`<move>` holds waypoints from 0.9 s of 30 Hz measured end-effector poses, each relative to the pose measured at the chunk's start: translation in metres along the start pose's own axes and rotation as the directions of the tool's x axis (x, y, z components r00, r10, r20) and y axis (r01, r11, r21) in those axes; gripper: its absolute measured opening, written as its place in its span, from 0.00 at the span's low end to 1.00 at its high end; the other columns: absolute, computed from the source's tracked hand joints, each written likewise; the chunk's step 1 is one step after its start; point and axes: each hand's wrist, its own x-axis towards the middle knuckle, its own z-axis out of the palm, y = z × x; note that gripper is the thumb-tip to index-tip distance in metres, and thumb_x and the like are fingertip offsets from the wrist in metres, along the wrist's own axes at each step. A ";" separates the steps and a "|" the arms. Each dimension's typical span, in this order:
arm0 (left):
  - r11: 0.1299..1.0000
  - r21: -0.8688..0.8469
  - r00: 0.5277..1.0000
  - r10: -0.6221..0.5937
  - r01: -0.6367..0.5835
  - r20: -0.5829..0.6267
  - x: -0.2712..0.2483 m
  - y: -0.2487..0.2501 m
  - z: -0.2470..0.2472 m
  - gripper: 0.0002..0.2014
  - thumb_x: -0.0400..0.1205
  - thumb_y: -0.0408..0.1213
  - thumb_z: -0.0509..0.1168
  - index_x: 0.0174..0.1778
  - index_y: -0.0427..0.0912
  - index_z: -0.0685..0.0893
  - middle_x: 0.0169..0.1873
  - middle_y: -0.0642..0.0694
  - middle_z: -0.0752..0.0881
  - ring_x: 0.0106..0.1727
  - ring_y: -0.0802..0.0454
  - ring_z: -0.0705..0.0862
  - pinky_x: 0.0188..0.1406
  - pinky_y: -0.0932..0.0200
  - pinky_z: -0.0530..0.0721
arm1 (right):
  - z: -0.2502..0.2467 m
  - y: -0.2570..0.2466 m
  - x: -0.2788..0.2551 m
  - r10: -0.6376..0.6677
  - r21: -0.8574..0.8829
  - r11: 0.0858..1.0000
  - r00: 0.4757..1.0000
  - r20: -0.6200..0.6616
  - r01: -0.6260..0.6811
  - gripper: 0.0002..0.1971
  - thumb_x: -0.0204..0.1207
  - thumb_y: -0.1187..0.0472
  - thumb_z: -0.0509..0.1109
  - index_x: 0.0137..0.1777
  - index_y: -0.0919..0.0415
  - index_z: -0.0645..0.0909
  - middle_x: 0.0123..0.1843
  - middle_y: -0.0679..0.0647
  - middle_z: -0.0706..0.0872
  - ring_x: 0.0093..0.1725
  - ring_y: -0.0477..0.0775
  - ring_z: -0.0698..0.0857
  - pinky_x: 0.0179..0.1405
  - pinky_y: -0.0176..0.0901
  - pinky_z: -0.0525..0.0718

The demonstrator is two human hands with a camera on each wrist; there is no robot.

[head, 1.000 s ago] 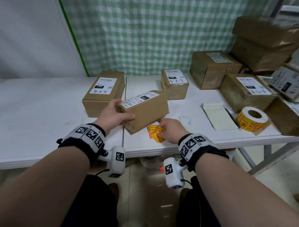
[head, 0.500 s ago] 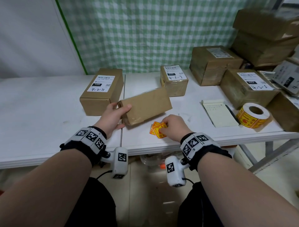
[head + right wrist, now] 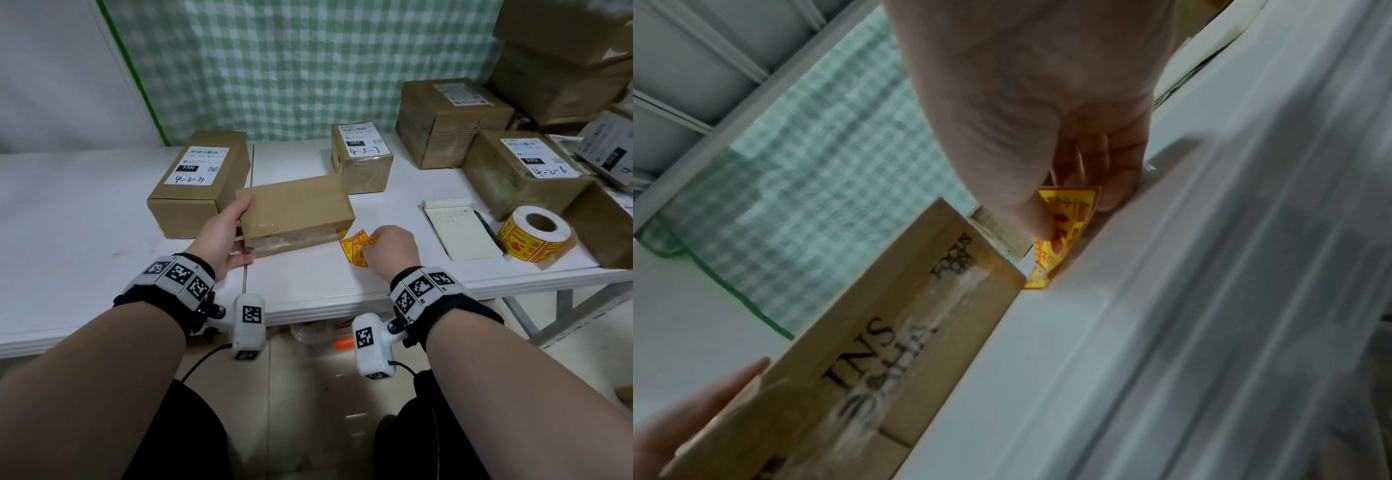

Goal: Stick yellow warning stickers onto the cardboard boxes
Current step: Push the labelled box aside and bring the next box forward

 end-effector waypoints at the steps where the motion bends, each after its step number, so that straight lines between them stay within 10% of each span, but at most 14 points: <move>1: 1.000 0.007 1.000 -0.004 0.004 -0.021 0.001 0.000 0.000 0.20 0.80 0.58 0.60 0.60 0.49 0.78 0.44 0.50 0.85 0.44 0.50 0.83 0.48 0.50 0.83 | 0.000 0.000 0.000 -0.006 0.014 1.000 1.000 0.005 0.006 0.10 0.71 0.69 0.60 0.44 0.68 0.84 0.39 0.59 0.82 0.39 0.59 0.78 0.37 0.41 0.76; 15: 0.996 0.027 0.993 -0.078 0.081 -0.091 -0.004 0.007 -0.004 0.19 0.75 0.61 0.64 0.50 0.50 0.78 0.40 0.48 0.83 0.43 0.49 0.81 0.35 0.57 0.78 | -0.014 0.012 0.002 -0.027 -0.011 1.000 0.999 0.029 0.028 0.08 0.72 0.68 0.60 0.43 0.66 0.82 0.44 0.61 0.83 0.51 0.63 0.82 0.42 0.44 0.74; 27: 0.997 -0.020 0.992 -0.072 0.070 -0.107 -0.015 0.011 -0.008 0.18 0.75 0.59 0.64 0.49 0.49 0.79 0.39 0.48 0.83 0.43 0.48 0.79 0.34 0.58 0.74 | -0.014 0.004 -0.011 -0.098 0.032 0.995 0.988 0.123 0.095 0.10 0.73 0.68 0.61 0.44 0.68 0.84 0.40 0.59 0.82 0.42 0.57 0.77 0.27 0.37 0.66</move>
